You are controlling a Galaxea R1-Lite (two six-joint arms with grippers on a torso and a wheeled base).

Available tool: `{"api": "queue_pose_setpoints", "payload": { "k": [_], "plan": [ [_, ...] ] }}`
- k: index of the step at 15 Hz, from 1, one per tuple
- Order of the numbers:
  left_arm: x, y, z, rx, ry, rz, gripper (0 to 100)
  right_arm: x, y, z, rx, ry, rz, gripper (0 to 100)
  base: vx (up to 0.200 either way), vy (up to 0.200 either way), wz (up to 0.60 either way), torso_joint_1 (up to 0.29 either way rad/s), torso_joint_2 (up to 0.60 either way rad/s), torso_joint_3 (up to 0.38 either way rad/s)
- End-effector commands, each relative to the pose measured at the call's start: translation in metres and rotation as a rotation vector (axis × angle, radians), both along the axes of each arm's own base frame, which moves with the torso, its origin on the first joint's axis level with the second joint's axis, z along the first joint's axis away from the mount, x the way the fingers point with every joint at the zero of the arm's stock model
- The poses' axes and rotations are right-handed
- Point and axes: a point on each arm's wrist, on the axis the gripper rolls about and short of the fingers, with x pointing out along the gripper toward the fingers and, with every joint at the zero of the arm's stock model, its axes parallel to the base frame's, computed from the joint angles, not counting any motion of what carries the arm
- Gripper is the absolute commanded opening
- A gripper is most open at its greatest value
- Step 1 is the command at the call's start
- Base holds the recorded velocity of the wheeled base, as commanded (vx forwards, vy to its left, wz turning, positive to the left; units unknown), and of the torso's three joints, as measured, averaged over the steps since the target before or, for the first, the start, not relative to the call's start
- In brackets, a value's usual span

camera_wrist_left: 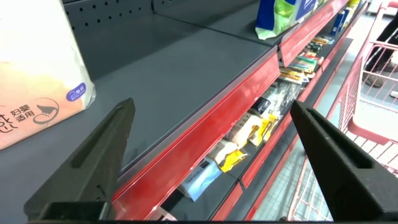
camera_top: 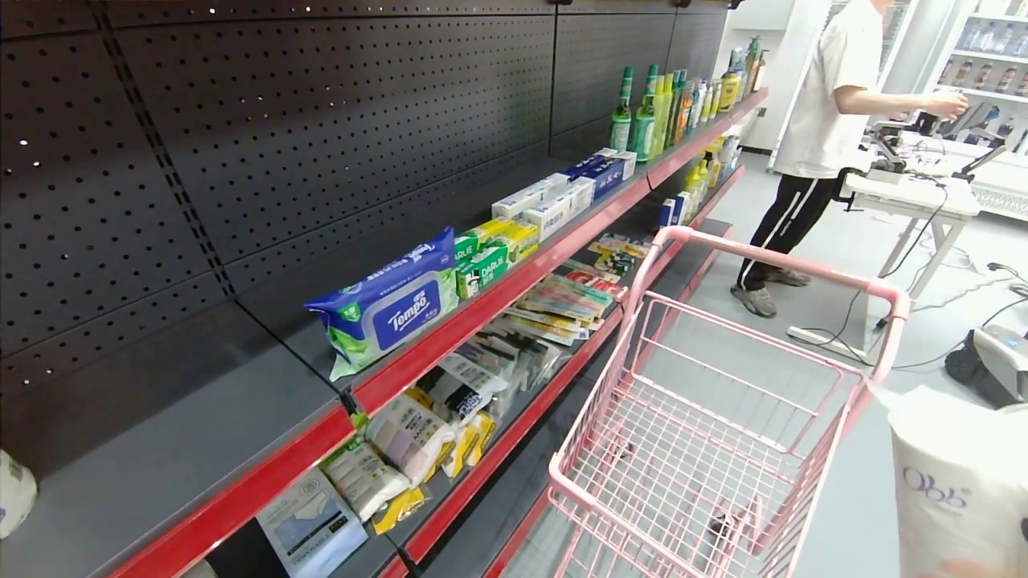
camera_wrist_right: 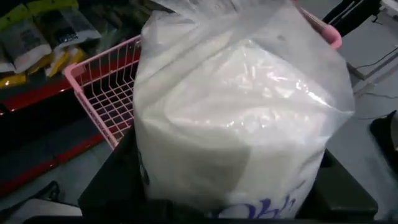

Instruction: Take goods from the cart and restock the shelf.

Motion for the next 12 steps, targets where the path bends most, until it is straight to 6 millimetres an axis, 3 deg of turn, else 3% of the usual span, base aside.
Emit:
{"api": "queue_pose_setpoints", "payload": {
  "k": [1, 9, 12],
  "plan": [
    [0.0001, 0.0, 0.0, 0.001, 0.0, 0.001, 100, -0.0206, -0.0048, -0.0023, 0.012, -0.096, 0.006, 0, 0.0, 0.0, 0.0, 0.0, 0.0, 0.0],
    [0.0001, 0.0, 0.0, -0.001, 0.0, 0.001, 100, -0.0254, -0.0061, 0.0032, 0.019, -0.132, -0.005, 0, 0.0, 0.0, 0.0, 0.0, 0.0, 0.0],
    [0.0001, 0.0, 0.0, -0.001, 0.0, 0.001, 100, -0.0247, -0.006, 0.0037, 0.017, -0.129, -0.008, 0, 0.0, 0.0, 0.0, 0.124, -0.27, -0.157]
  ]
}}
